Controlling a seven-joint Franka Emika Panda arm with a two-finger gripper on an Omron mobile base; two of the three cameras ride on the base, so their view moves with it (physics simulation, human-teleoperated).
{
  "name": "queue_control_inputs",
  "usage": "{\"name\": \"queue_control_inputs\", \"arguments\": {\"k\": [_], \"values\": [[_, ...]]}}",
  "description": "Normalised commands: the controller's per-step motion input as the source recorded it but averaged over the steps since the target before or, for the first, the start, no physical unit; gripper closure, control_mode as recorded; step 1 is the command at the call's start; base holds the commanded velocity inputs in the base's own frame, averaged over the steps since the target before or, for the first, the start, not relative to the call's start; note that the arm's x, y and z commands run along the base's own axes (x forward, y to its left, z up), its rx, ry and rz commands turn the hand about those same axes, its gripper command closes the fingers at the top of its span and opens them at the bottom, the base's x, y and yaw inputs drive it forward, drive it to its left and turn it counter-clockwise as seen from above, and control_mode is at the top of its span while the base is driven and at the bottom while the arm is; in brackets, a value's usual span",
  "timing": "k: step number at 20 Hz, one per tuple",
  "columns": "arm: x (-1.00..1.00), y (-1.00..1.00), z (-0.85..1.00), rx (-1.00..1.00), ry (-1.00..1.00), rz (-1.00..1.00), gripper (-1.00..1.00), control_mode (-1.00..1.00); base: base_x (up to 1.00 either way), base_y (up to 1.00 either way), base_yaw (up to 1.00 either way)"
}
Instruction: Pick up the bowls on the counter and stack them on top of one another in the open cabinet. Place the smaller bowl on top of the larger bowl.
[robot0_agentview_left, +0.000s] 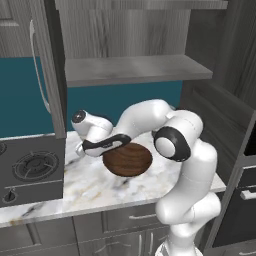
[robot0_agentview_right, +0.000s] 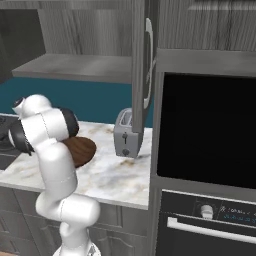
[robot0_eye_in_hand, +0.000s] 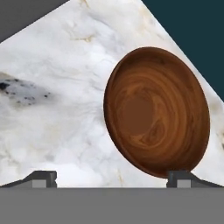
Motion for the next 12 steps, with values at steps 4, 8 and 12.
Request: {"name": "queue_control_inputs", "arguments": {"k": [4, 8, 12], "values": [[0.22, 0.01, -0.18, 0.0, 0.0, 0.0, -1.0, -1.0, 0.0, 0.0, 0.0], [0.25, 0.01, -0.12, 0.0, 0.0, 0.0, -1.0, -1.0, 0.0, 0.0, 0.0], [0.26, 0.02, -0.12, 0.0, 0.0, 0.0, -1.0, -1.0, 0.0, 0.0, 0.0]]}}
